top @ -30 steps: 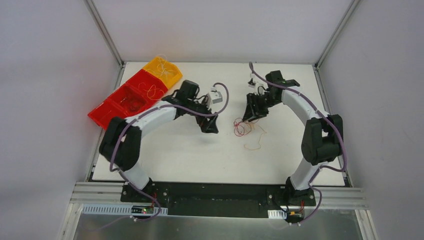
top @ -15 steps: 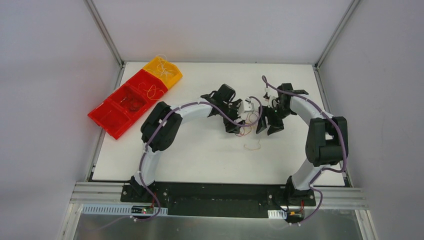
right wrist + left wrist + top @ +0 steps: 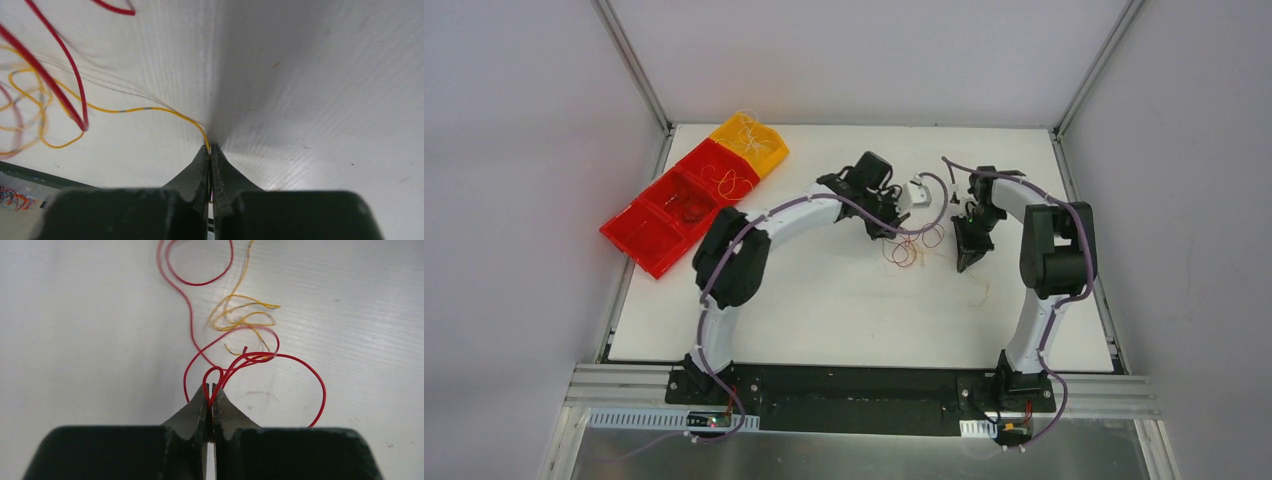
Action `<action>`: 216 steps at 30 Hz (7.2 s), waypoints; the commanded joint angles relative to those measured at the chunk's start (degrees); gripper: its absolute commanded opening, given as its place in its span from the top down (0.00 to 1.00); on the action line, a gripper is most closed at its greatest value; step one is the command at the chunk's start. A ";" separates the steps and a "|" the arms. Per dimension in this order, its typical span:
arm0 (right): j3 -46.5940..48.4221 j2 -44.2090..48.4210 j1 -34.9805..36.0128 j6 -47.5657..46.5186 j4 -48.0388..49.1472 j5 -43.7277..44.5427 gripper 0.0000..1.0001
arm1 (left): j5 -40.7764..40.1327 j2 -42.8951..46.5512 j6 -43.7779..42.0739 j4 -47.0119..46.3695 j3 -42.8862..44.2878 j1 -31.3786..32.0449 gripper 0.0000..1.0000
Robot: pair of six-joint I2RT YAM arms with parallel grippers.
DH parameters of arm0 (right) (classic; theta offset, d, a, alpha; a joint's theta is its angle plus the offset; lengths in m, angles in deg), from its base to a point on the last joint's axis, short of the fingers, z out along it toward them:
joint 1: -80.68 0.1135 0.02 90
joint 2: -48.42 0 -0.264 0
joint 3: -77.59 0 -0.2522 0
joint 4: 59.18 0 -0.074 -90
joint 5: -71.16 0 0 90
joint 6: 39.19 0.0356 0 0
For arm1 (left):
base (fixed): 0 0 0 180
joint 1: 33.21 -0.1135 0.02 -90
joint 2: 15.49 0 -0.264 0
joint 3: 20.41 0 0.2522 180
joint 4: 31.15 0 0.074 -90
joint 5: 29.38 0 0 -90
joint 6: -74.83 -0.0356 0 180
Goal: Untangle the cables
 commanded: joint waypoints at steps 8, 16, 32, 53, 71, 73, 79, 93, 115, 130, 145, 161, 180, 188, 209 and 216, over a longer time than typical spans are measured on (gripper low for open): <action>-0.43 -3.58 -3.12 -8.03 -2.26 11.26 1.00 | 4.99 26.68 9.82 14.04 2.99 -23.03 1.00; -0.29 -3.06 -5.54 -10.41 -2.93 10.74 1.00 | 7.29 31.38 13.59 21.91 16.76 -42.84 1.00; 7.12 -5.65 -5.36 -10.46 -7.18 5.71 1.00 | 3.03 39.65 20.96 21.84 21.47 -70.29 1.00; 12.47 -4.54 -4.62 -13.43 -13.37 2.35 1.00 | -17.94 36.52 6.73 19.54 8.85 -72.62 1.00; 23.19 -8.92 -4.78 -16.83 -21.71 4.66 1.00 | -21.88 38.11 5.05 15.08 10.39 -72.62 1.00; 24.61 -9.61 -4.75 -17.06 -22.72 4.88 1.00 | -20.07 38.84 5.81 15.13 12.62 -72.62 1.00; 27.30 -10.87 -4.65 -17.68 -24.64 5.73 1.00 | -19.95 37.38 8.39 15.89 20.10 -72.65 1.00; 27.85 -10.69 -4.37 -17.63 -26.19 7.17 1.00 | -22.58 37.48 4.45 15.95 16.08 -72.62 1.00; 32.39 -11.92 -3.17 -16.61 -29.92 6.42 1.00 | -18.47 23.38 10.79 4.10 -16.62 -71.49 1.00; 39.40 -5.90 -2.19 -16.28 -31.72 -15.42 1.00 | -24.28 26.11 6.31 1.47 -19.78 -70.23 0.34; 40.96 3.97 8.98 1.54 -11.54 -31.51 1.00 | 25.29 37.03 14.02 18.47 -4.16 -60.61 0.13; 33.00 11.81 19.84 17.22 11.94 -44.02 1.00 | 29.87 33.48 13.75 -2.67 -16.17 -21.82 0.22; 20.04 12.63 22.19 63.51 57.96 -29.75 1.00 | -5.29 38.32 47.02 -36.66 -27.90 -14.20 0.51; 19.77 12.90 20.73 63.50 46.91 -19.66 1.00 | -20.18 41.79 38.58 -28.42 -25.71 -12.94 1.00; 15.87 15.76 13.90 39.15 29.55 -24.91 0.22 | -6.98 20.81 17.85 14.42 3.47 -46.50 1.00; 12.04 17.82 12.37 36.69 28.19 -24.24 0.22 | -8.29 14.09 11.16 24.64 8.19 -48.11 1.00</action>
